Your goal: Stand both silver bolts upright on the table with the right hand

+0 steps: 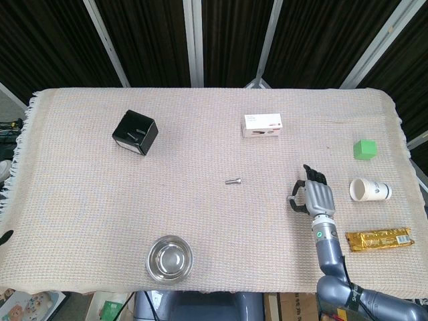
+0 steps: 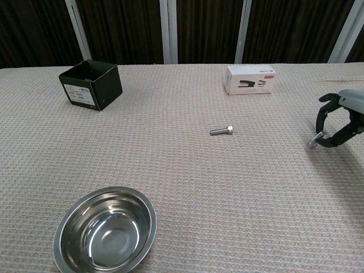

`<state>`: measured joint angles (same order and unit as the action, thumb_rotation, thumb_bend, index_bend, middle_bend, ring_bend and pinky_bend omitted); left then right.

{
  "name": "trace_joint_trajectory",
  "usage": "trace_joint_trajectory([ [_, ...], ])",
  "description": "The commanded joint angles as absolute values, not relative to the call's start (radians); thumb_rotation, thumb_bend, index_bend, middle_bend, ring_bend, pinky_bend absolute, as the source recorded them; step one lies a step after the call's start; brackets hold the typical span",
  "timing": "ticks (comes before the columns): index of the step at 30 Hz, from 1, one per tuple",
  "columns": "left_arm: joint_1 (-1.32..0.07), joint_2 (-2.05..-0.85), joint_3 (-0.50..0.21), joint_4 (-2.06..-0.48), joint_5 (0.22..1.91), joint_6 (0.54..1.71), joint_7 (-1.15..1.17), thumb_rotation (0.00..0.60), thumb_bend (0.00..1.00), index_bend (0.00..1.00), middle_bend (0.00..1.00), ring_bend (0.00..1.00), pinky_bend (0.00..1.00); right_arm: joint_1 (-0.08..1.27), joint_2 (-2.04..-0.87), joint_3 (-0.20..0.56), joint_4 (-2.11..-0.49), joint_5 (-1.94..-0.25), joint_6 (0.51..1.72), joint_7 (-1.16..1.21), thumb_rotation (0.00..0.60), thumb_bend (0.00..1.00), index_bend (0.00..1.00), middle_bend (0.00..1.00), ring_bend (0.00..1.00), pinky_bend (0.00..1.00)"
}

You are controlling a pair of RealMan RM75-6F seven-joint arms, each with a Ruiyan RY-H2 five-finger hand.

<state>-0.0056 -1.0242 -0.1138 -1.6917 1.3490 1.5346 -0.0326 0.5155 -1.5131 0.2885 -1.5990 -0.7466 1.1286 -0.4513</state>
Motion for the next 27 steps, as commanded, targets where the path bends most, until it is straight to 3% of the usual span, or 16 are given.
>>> trace_joint_trajectory([
  [1,-0.005,-1.024,-0.114,-1.691,1.349,1.536,-0.034,0.600,0.07,0.20,0.13,0.02,0.03,0.521,-1.512,0.286,-1.593,-0.724,1.121,-0.460,0.600,0.33,0.60,0.03,0.05,0.01],
  [13,-0.005,-1.024,-0.114,-1.691,1.350,1.536,-0.032,0.600,0.07,0.20,0.13,0.02,0.03,0.544,-1.500,0.282,-1.598,-0.680,1.108,-0.484,0.600,0.33,0.60,0.03,0.05,0.01],
  [27,-0.005,-1.025,-0.114,-1.691,1.349,1.537,-0.032,0.600,0.07,0.20,0.13,0.02,0.03,0.565,-1.495,0.275,-1.610,-0.639,1.119,-0.514,0.600,0.33,0.51,0.03,0.05,0.01],
])
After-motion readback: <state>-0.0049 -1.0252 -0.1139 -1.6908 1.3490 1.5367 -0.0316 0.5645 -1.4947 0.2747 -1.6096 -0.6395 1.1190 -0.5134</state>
